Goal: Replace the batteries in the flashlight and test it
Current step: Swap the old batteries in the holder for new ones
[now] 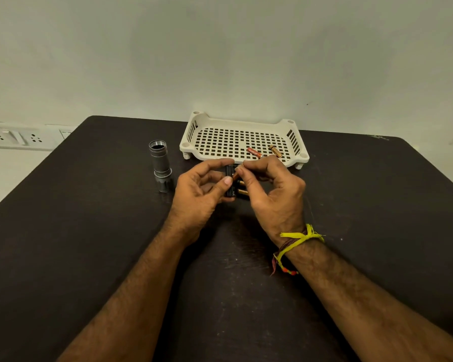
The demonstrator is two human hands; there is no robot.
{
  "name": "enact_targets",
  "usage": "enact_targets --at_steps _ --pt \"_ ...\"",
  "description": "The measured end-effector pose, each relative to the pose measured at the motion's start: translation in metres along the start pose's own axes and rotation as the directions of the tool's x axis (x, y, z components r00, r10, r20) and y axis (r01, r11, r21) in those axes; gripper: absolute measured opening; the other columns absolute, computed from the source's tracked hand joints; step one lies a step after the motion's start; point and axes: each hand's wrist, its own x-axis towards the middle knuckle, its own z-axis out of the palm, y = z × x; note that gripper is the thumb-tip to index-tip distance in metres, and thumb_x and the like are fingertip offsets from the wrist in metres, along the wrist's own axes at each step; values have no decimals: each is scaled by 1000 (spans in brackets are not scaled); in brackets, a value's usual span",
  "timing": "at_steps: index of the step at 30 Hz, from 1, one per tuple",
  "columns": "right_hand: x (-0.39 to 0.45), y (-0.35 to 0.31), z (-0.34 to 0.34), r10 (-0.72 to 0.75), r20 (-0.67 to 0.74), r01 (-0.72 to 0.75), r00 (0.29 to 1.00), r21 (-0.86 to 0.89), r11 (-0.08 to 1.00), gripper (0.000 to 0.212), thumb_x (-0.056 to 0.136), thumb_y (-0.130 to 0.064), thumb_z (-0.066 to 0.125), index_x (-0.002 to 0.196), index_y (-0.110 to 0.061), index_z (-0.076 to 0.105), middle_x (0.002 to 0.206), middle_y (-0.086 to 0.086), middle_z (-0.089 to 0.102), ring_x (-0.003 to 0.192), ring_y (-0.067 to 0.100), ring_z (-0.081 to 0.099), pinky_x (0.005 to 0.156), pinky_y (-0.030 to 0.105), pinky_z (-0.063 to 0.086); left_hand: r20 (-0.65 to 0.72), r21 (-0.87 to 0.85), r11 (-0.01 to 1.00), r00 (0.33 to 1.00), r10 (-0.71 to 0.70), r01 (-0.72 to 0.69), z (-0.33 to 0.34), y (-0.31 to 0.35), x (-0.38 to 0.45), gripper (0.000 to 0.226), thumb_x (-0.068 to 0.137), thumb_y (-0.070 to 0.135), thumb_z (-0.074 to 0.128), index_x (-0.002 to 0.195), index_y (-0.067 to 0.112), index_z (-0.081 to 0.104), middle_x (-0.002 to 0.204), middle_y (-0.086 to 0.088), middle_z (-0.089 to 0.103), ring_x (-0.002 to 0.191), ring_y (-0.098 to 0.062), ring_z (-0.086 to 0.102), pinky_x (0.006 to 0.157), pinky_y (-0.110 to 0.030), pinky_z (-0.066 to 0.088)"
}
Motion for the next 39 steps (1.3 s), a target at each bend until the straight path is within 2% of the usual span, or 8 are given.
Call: enact_targets --at_steps 7,15,19,24,27,33,36,39 --pt "1 -1 1 -64 103 69 993 -52 996 11 83 1 78 94 1 76 91 8 73 88 16 69 81 29 58 -14 -57 998 1000 6 -6 -2 0 -1 31 90 -5 66 118 9 68 88 -6 72 84 -17 72 70 -31 62" --pt "-5 -3 3 -133 309 180 942 -132 975 21 86 -1 74 106 -2 77 100 10 67 97 22 62 88 30 52 -85 -179 983 996 25 -40 -6 1 0 31 91 -8 63 115 11 68 88 -3 75 83 -16 74 67 -26 60" --pt "-3 -1 -1 -99 174 128 980 -166 978 15 88 -1 71 101 -2 77 99 10 68 97 22 64 91 26 50 -81 -134 990 996 35 -46 -1 1 -2 31 93 -7 62 119 8 66 89 -4 75 84 -18 74 69 -28 61" --pt "2 8 -5 -52 24 57 998 -259 964 7 89 1 69 91 -2 75 89 9 71 88 23 67 86 35 54 -122 -64 995 991 63 -71 1 0 0 32 88 2 73 117 15 67 105 -9 72 88 -23 74 76 -35 62" --pt "6 10 -6 -39 -18 32 999 -303 952 8 88 1 70 93 -2 75 90 8 74 87 21 68 86 43 57 -170 -48 996 983 72 -81 -1 -3 2 40 80 5 82 114 20 69 101 -5 64 78 -19 71 76 -39 63" --pt "34 12 4 137 28 -114 990 -401 909 11 86 -6 69 93 -4 78 91 12 76 86 29 71 82 44 58 -177 80 994 981 86 -72 0 -7 3 38 75 18 85 106 35 71 89 2 60 74 -21 68 74 -55 62" --pt "65 25 21 321 140 -179 937 -598 782 18 88 -16 68 96 -4 77 101 15 76 101 33 68 92 40 52 -183 61 996 980 73 -63 1 -6 3 35 82 12 78 109 34 71 82 11 64 80 -21 72 77 -54 62" --pt "88 37 39 462 218 -164 859 -739 653 25 89 -17 66 106 1 68 115 21 68 114 39 60 96 41 49 -192 19 998 980 56 -53 3 -9 5 34 92 3 67 119 24 67 88 2 69 89 -23 76 79 -46 63"
